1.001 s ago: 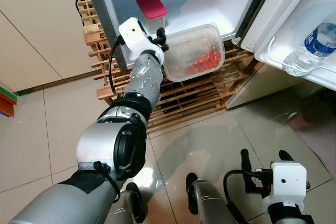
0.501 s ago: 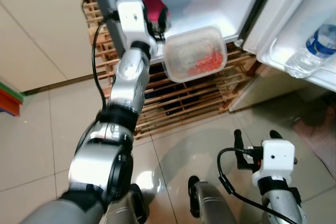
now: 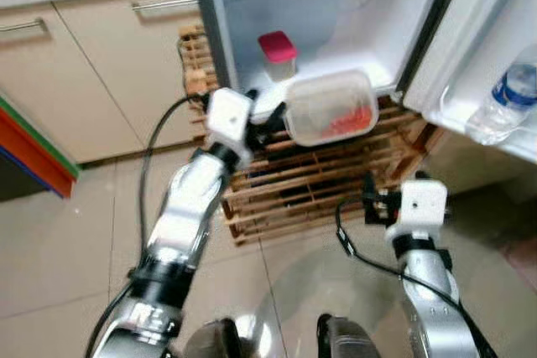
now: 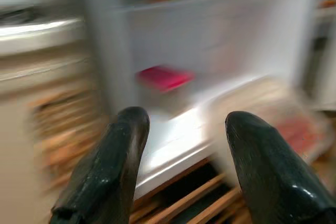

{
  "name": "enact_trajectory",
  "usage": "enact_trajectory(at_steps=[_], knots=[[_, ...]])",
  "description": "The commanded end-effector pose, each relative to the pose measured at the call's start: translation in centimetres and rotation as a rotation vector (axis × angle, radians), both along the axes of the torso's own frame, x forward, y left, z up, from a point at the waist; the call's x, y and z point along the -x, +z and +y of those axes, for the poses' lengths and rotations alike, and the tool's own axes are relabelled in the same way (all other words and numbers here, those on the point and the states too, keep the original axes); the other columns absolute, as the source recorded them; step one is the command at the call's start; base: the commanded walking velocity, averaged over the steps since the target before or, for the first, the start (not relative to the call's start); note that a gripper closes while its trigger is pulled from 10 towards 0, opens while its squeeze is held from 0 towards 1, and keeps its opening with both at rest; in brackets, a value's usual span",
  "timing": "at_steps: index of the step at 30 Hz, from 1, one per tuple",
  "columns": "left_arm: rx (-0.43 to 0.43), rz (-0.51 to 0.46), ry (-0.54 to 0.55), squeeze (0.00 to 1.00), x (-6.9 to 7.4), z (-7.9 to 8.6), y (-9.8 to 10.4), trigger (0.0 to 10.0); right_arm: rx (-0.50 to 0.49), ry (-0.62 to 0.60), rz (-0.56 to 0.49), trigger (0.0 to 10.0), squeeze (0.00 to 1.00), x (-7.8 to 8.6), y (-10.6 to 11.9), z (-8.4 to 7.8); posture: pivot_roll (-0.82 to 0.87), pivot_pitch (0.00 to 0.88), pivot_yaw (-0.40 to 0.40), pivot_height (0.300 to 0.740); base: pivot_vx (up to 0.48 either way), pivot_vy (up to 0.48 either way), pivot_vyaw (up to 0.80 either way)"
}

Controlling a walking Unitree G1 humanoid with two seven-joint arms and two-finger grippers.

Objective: Restocking fridge

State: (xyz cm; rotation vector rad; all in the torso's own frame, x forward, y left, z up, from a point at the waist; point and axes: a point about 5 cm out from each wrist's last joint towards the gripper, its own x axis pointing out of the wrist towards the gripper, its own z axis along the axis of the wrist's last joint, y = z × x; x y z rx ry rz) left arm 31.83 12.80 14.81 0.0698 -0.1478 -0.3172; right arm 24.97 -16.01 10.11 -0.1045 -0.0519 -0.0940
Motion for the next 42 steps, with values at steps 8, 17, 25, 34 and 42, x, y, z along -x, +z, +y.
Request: enact_trajectory(at_steps=[8,17,25,34,42], knots=[[-0.125,0.170,0.104,0.00,4.1,3.9,-5.9,10.0,0.006,-0.041,-0.031,10.0,0.00,0.7,0.0,-1.0,-0.15,0.015,0.052,0.740,0.000,0.000,0.00],[-0.026,0.145,0.095,0.00,1.6,2.0,-4.1,10.0,0.000,-0.065,-0.013,10.0,0.00,0.3,-0.7,-0.9,-0.16,0.005,0.053,0.740,0.000,0.000,0.00],[-0.023,0.134,0.084,0.00,0.6,1.2,-3.5,10.0,-0.020,-0.055,0.021,10.0,0.00,-0.4,-1.1,-0.4,-0.16,0.003,0.053,0.740,0.000,0.000,0.24],[-0.035,0.131,0.077,0.00,-0.1,0.7,-3.3,10.0,-0.013,-0.062,0.027,10.0,0.00,-0.7,-1.2,-0.5,-0.16,0.003,0.061,0.740,0.000,0.000,0.62],[-0.045,0.136,0.059,0.00,-0.4,0.3,-3.2,10.0,-0.004,-0.065,0.023,10.0,0.00,-0.7,-1.3,-0.5,-0.16,0.006,0.064,0.740,0.000,0.000,0.56]])
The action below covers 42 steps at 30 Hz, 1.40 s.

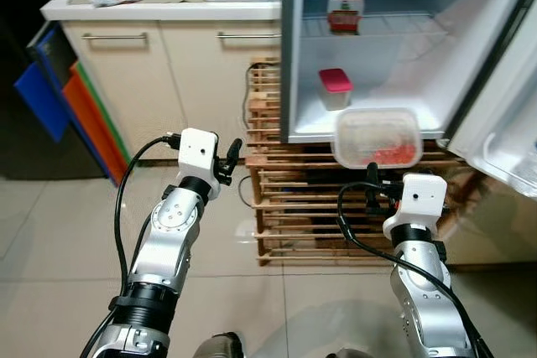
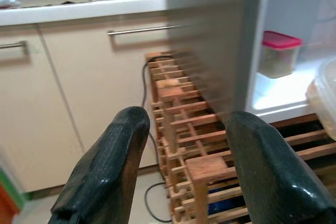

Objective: Restocking fridge

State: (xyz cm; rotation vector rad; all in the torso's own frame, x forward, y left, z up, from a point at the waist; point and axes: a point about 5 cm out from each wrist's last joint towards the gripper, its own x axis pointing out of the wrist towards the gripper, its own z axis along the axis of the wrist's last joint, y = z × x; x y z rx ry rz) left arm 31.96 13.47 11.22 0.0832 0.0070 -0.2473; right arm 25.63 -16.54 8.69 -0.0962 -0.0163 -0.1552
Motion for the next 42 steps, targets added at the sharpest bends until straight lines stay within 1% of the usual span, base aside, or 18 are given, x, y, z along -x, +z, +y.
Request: enact_trajectory(at_steps=[1,5,10,11,19,27,29,30,36,37,40,42], knots=[[-0.013,-0.009,-0.021,0.00,-0.4,-0.4,0.3,10.0,0.016,-0.006,-0.013,10.0,0.00,0.0,0.1,0.0,-0.17,0.003,0.064,0.740,0.000,0.000,0.00],[-0.024,-0.014,-0.033,0.00,-0.5,-0.5,0.4,10.0,0.031,-0.017,-0.017,10.0,0.00,0.0,0.2,-0.2,-0.17,0.000,0.063,0.740,0.000,0.000,0.00],[-0.025,-0.014,-0.035,0.00,-0.7,-0.6,0.4,10.0,0.027,-0.021,-0.011,10.0,0.00,-0.1,0.1,-0.4,-0.17,0.000,0.060,0.740,0.000,0.000,0.00],[-0.021,-0.010,-0.033,0.00,-0.9,-0.6,0.4,10.0,0.018,-0.023,0.006,10.0,0.00,-0.2,0.0,-0.4,-0.17,0.000,0.059,0.740,0.000,0.000,0.00],[-0.017,-0.010,-0.035,0.00,-1.1,-0.7,0.4,10.0,0.015,-0.023,0.021,10.0,0.00,-0.3,-0.2,-0.5,-0.17,0.000,0.055,0.707,0.000,0.000,0.46],[-0.012,-0.007,-0.039,0.00,-1.4,-0.9,0.4,10.0,0.027,-0.014,0.030,10.0,0.00,-0.1,-0.5,-0.4,-0.18,0.000,0.056,0.677,0.000,0.000,0.35],[-0.017,-0.008,-0.044,0.00,-1.6,-1.0,0.4,10.0,0.022,-0.021,0.049,10.0,0.00,0.0,-0.7,-0.4,-0.18,0.000,0.060,0.659,0.000,0.000,0.40],[-0.017,-0.008,-0.044,0.00,-1.6,-1.0,0.4,10.0,0.022,-0.021,0.049,10.0,0.00,0.0,-0.7,-0.4,-0.18,0.000,0.060,0.659,0.000,0.000,0.40],[-0.018,-0.006,-0.047,0.00,-1.6,-1.0,0.3,10.0,0.019,-0.021,0.051,10.0,0.00,0.1,-0.8,-0.4,-0.18,0.000,0.062,0.637,0.000,0.000,0.00],[-0.018,-0.002,-0.052,0.00,-1.7,-1.1,0.3,10.0,0.021,-0.023,0.051,10.0,0.00,0.1,-0.8,-0.4,-0.18,0.000,0.062,0.628,0.000,0.000,0.00],[-0.014,0.001,-0.056,0.00,-1.8,-1.2,0.2,10.0,0.051,-0.015,0.018,10.0,0.00,0.5,-0.6,-0.3,-0.19,0.002,0.062,0.619,0.000,0.000,0.00],[-0.012,0.002,-0.058,0.00,-1.8,-1.3,0.2,10.0,0.055,-0.009,0.014,10.0,0.00,0.6,-0.6,-0.2,-0.19,0.004,0.062,0.619,0.000,0.000,0.00]])
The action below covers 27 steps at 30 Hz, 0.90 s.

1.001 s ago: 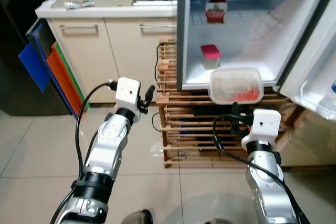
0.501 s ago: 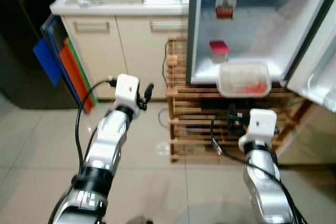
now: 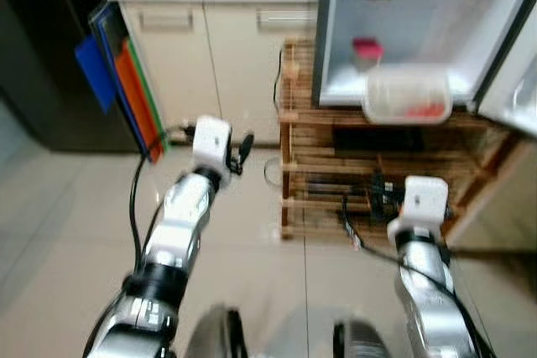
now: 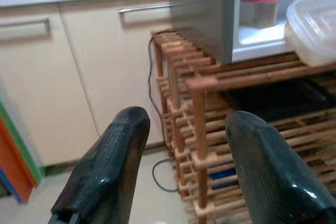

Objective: Restocking fridge

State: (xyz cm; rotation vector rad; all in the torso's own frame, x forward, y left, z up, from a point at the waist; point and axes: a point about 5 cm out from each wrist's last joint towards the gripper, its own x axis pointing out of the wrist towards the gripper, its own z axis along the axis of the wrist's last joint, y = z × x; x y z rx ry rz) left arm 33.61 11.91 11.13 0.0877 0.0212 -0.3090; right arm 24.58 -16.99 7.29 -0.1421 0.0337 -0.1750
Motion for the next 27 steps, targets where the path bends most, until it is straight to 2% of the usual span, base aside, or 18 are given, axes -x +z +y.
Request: enact_trajectory(at_steps=[1,3,10,14,20,27], knots=[[-0.014,-0.023,-0.012,0.00,-0.2,0.1,0.4,10.0,0.016,0.032,-0.041,10.0,0.00,-0.1,0.7,0.4,-0.19,0.005,0.062,0.619,0.000,0.000,0.00],[-0.008,-0.025,-0.018,0.00,-0.2,0.0,0.5,10.0,0.021,0.037,-0.042,10.0,0.00,0.0,0.6,0.4,-0.19,0.006,0.063,0.619,0.420,0.000,0.00],[-0.007,-0.034,-0.024,0.00,-0.6,-0.3,0.7,10.0,0.087,0.069,-0.009,10.0,0.00,2.5,-0.9,-0.4,-0.20,0.011,0.066,0.619,0.432,0.000,0.00],[-0.007,-0.048,-0.034,0.00,-0.9,-0.5,1.1,10.0,0.100,0.090,-0.022,10.0,0.00,3.3,-0.8,-0.2,-0.21,0.011,0.071,0.619,0.439,0.000,0.00],[-0.011,-0.059,-0.049,0.00,-1.2,-0.7,1.3,10.0,0.095,0.094,-0.032,10.0,0.00,3.4,-0.8,-0.1,-0.22,0.010,0.077,0.619,0.444,0.000,0.00],[-0.024,-0.069,-0.103,0.00,-1.0,-1.4,1.2,10.0,0.086,0.087,-0.051,10.0,0.00,2.6,-0.6,-0.2,-0.21,0.000,0.079,0.619,0.460,0.000,0.00]])
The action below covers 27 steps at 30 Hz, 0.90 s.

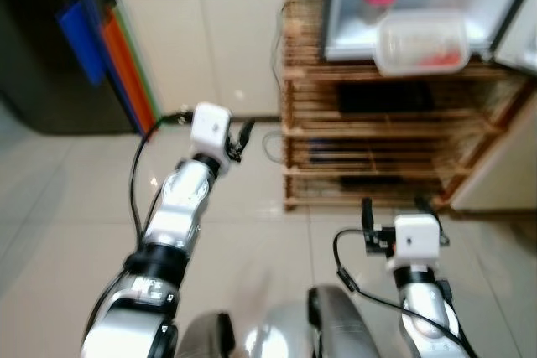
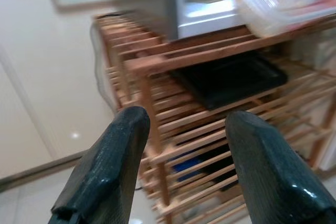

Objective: Restocking fridge

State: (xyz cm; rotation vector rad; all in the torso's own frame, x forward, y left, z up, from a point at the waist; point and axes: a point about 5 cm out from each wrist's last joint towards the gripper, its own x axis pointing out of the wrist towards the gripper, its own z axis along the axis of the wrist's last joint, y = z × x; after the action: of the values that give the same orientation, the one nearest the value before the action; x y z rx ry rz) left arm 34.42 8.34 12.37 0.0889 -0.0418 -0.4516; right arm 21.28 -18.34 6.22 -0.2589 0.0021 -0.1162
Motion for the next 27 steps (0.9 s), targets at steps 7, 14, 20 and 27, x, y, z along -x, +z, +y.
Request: enact_trajectory(at_steps=[7,14,20,27], knots=[[-0.038,-0.005,0.026,0.00,-0.2,1.7,-0.3,10.0,-0.041,0.031,-0.034,10.0,0.00,-1.4,0.5,1.0,-0.21,0.000,0.077,0.602,0.336,0.000,-0.26],[-0.036,-0.005,-0.020,0.00,-0.1,0.9,-0.3,10.0,-0.044,0.024,-0.046,10.0,0.00,-2.3,0.8,0.7,-0.21,0.000,0.073,0.569,0.000,0.000,-0.45],[-0.037,-0.014,-0.029,0.00,0.1,0.8,-0.3,10.0,-0.051,0.020,-0.049,10.0,0.00,-2.5,0.7,0.6,-0.20,0.000,0.072,0.548,0.000,0.000,-0.45],[-0.031,-0.033,-0.026,0.00,0.5,0.6,-0.3,10.0,-0.035,-0.001,-0.059,10.0,0.00,-2.9,1.0,0.4,-0.21,0.000,0.075,0.536,0.155,0.000,-0.25]])
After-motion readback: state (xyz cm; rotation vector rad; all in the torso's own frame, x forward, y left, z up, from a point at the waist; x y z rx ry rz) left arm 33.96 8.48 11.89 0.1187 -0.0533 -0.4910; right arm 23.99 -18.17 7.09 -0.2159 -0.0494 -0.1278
